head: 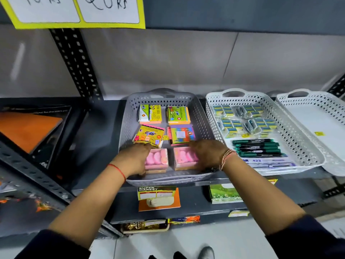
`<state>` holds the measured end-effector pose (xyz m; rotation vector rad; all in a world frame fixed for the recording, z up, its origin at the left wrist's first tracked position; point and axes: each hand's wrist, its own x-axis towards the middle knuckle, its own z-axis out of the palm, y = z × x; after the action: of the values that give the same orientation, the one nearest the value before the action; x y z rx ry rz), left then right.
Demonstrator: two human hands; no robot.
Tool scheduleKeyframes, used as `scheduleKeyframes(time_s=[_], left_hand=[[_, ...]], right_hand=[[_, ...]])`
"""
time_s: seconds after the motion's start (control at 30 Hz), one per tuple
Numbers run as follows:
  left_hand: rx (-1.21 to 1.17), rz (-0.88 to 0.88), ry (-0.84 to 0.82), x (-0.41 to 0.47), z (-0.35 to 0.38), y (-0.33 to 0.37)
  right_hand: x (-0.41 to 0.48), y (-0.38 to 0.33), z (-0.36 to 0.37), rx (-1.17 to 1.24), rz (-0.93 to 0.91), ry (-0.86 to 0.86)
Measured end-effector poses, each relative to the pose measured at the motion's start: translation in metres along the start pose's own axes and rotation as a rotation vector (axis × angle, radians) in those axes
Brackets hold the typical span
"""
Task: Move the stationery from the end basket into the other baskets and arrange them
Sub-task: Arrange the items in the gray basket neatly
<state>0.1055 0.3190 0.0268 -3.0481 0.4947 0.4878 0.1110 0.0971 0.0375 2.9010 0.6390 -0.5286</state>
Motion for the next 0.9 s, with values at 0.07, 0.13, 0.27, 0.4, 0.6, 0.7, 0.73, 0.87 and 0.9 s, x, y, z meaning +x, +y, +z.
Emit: scheduleKeyframes(time_s=[0.07, 0.13, 0.27, 0.4, 0.6, 0.7, 0.73, 0.87, 0.9], left_hand=[[0.014, -0.013, 0.013, -0.002, 0.003, -0.004], [0.036, -0.028, 0.036, -0.004, 0.004, -0.006], [0.036, -0.023, 0.039, -0.005, -0.003, -0.003], [-0.332, 0.000, -0.008, -0.008, -0.028, -0.022], [-0.887, -0.252, 0.169, 0.049, -0.061, -0.015], [-0.748, -0.349, 0.097, 0.068, -0.042, -0.010], [-0.749, -0.386, 0.117, 0.073, -0.036, -0.012], [-1.132, -0.573, 0.281, 0.092, -0.029, -0.027], [-1.278, -0.603, 0.254, 0.094, -0.029, -0.030]], right_hand=[[-0.002, 0.001, 0.000, -0.033, 0.010, 0.031], [-0.003, 0.000, -0.001, -0.072, 0.020, 0.065], [-0.003, 0.003, -0.006, -0.141, 0.010, 0.048], [-0.003, 0.012, -0.034, 0.263, -0.011, 0.141], [0.059, -0.039, -0.068, 1.539, 0.112, 0.038], [0.083, -0.062, -0.061, 1.727, 0.275, -0.091], [0.087, -0.063, -0.058, 1.748, 0.320, -0.102], [0.084, -0.065, -0.057, 1.911, 0.364, -0.137], [0.082, -0.063, -0.057, 1.944, 0.367, -0.153]])
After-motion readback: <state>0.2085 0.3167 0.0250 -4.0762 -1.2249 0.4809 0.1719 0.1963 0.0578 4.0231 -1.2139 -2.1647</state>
